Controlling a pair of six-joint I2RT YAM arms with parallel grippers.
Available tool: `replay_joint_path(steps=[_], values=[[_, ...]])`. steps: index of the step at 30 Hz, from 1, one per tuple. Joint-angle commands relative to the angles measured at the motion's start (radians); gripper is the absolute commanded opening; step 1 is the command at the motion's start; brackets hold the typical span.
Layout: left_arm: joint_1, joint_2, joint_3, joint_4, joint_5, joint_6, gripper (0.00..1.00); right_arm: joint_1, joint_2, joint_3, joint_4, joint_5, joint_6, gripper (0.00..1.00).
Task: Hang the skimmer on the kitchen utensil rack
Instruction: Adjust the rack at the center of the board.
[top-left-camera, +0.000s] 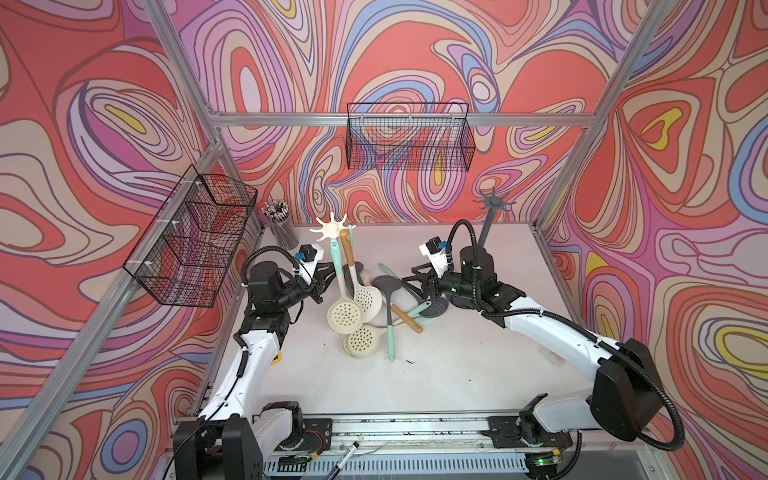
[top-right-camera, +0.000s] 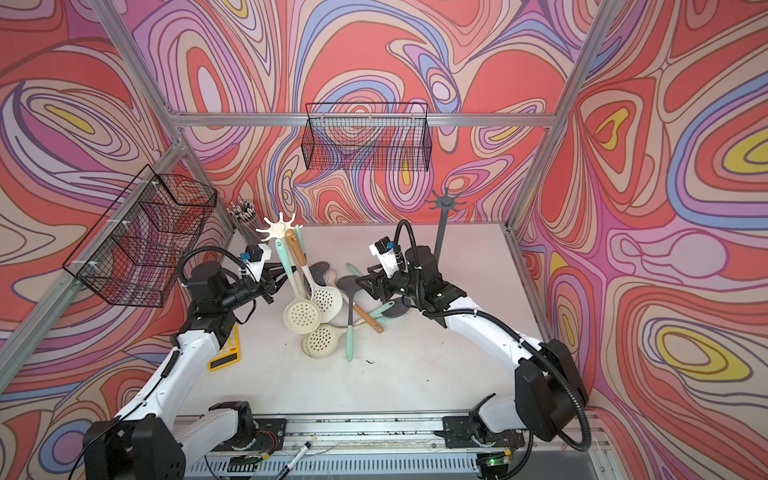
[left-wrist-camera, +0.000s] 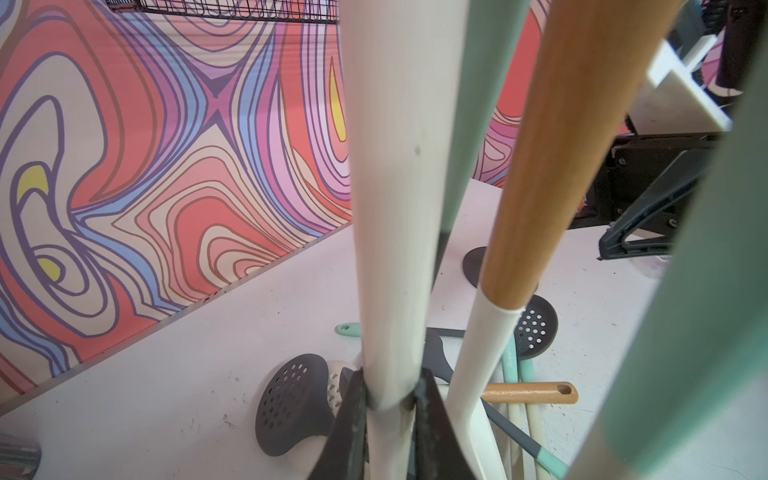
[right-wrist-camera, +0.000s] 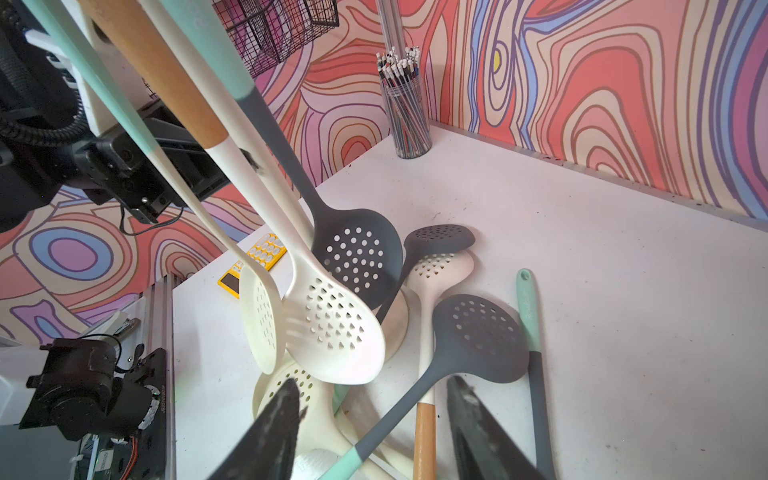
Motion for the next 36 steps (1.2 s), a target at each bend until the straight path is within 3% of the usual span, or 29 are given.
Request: replay_joint_path(steps=[1, 20, 36], values=[[-0.01, -0.02, -0.009, -0.013, -0.127, -0.01, 0.0, -0.003, -0.027, -0.019, 0.032, 0.028, 0.018, 0.57], [-0.103, -0.132, -0.073, 0.007, -0.497, -0.138, 0.0, -0.004, -0.058, -0.053, 0.062, 0.065, 0.054, 0.57], [-0.322, -0.097, -0.034, -0.016, -0.998, -0.147, 0.0, -0.004, -0.072, -0.076, 0.074, 0.087, 0.061, 0.57]])
